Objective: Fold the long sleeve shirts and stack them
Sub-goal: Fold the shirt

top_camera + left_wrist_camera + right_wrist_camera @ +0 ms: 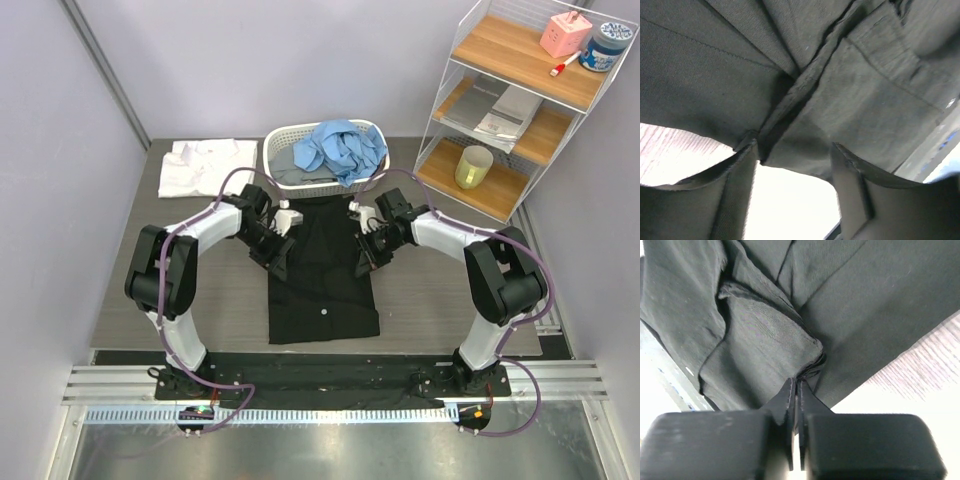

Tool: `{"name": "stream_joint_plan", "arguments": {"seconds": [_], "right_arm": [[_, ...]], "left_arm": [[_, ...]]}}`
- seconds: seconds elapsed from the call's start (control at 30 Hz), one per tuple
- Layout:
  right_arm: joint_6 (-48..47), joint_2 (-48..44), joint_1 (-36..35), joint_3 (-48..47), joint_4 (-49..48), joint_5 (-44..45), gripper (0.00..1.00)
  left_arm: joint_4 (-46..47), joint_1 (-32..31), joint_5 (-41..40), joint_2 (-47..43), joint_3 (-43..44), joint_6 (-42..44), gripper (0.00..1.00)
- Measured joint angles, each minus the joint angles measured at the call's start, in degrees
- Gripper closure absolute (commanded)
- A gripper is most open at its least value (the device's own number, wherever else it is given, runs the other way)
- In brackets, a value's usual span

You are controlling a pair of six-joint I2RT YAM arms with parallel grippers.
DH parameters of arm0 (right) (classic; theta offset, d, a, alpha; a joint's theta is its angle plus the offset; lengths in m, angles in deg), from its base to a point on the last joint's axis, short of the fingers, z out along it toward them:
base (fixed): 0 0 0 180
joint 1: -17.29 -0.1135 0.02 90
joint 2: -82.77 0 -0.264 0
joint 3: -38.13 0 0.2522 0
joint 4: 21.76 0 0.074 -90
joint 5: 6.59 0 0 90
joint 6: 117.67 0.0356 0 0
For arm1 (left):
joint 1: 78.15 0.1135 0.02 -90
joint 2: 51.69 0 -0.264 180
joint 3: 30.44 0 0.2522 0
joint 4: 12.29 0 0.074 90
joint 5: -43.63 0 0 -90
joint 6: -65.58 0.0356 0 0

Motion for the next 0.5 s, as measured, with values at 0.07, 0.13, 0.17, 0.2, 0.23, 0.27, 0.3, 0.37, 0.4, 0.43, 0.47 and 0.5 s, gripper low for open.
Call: {"name": "stream_joint_plan", "arguments": {"seconds": [0.07,0.13,0.17,0.2,0.23,0.27,0.3,0.37,0.4,0.43,0.47,0.5], "right_arm": [[0.0,0.0,0.1,-0.5,0.0,0.1,0.99],[0.0,-0.2,0.3,-1.1,-0.1,0.5,0.99],[0.0,-0.4,0.4,-1.3,-0.3,0.8,0.99],[-0.2,-0.7,0.6,-1.5,-0.7,1.1,0.99],[-0.2,-0.9,0.7,-1.7,-0.9,1.2,0.99],[-0.2,-1.1,0.9,-1.9,-1.2,1.4,0.99],[-0.2,-1.2,1.0,-2.0,-1.5,1.5,0.99],[-0.2,-1.2,1.1,-2.0,-2.1,1.8,0.99],[-0.2,-1.2,1.1,-1.8,-2.4,2.1,0.99],[-0.2,-1.2,1.1,-1.6,-2.8,2.3,0.99],[-0.1,-1.2,1.2,-1.1,-3.7,2.7,0.99],[-0.1,-1.2,1.3,-0.4,-4.5,3.3,0.99]], "left_arm": [[0.2,0.0,-0.5,0.1,-0.3,0.3,0.6],[0.5,0.0,-1.0,0.1,-0.5,0.6,0.69],[0.7,0.0,-1.3,0.1,-0.5,0.3,0.75],[1.0,0.0,-1.7,0.1,-0.5,0.4,0.78],[1.2,0.0,-1.9,0.1,-0.5,0.2,0.82],[1.5,0.1,-2.1,0.1,-0.5,0.2,0.88],[1.8,0.2,-2.4,0.1,-0.5,0.1,0.91],[2.3,0.5,-2.8,0.1,-0.5,0.0,0.96],[2.5,0.6,-3.1,0.1,-0.5,0.0,0.97],[2.7,0.8,-3.2,0.1,-0.5,0.0,0.98],[2.9,0.9,-3.5,0.1,-0.5,0.0,0.98],[3.2,1.1,-3.7,0.1,-0.5,-0.1,0.98]]}}
